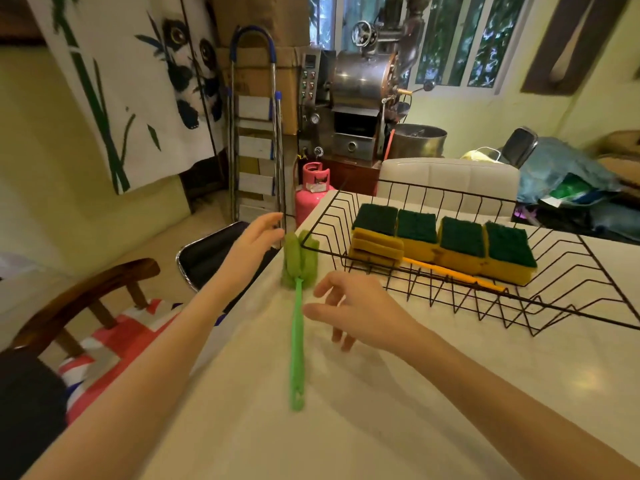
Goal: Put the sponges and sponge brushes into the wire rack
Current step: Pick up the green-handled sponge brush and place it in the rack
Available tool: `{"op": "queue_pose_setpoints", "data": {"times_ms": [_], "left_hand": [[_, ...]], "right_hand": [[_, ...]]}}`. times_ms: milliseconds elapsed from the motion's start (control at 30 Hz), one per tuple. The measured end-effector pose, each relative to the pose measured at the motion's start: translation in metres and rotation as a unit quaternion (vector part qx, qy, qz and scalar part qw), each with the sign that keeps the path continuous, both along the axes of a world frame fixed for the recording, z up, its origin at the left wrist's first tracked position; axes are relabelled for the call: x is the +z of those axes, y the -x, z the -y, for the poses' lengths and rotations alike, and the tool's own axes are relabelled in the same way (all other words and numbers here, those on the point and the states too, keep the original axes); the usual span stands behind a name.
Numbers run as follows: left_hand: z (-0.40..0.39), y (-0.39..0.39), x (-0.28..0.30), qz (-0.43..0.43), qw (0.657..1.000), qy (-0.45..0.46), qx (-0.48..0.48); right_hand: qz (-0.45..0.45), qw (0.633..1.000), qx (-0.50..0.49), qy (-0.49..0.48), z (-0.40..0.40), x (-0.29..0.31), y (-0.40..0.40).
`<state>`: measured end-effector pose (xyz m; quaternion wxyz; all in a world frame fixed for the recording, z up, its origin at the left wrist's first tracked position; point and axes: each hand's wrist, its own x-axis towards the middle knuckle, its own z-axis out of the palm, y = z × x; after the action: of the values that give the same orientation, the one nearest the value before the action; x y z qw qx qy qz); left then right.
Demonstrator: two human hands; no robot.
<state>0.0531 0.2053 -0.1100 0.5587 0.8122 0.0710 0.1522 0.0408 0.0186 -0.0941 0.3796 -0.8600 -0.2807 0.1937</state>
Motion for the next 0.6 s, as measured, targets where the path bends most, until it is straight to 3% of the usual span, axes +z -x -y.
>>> {"op": "queue_pose_setpoints", "data": {"times_ms": [67,167,333,600], "left_hand": [[0.001,0.002,-0.008,-0.022,0.999,0.030,-0.002],[0.003,0.003,-0.020,-0.038,0.999,-0.010,-0.009],[0.008,-0.002,-0.025,-0.038,0.997,-0.062,-0.033],[0.000,0.009,-0.013,-0.033,0.999,-0.011,0.003]], "right_hand": [[-0.073,0.997,-0.036,-0.007,-0.007,-0.010,-0.002],[-0.137,0.989,-0.058,-0.029,-0.014,-0.018,-0.002],[-0.162,0.985,-0.052,-0.021,-0.022,-0.021,-0.001],[-0.187,0.982,-0.016,-0.030,-0.020,-0.019,-0.004]]}}
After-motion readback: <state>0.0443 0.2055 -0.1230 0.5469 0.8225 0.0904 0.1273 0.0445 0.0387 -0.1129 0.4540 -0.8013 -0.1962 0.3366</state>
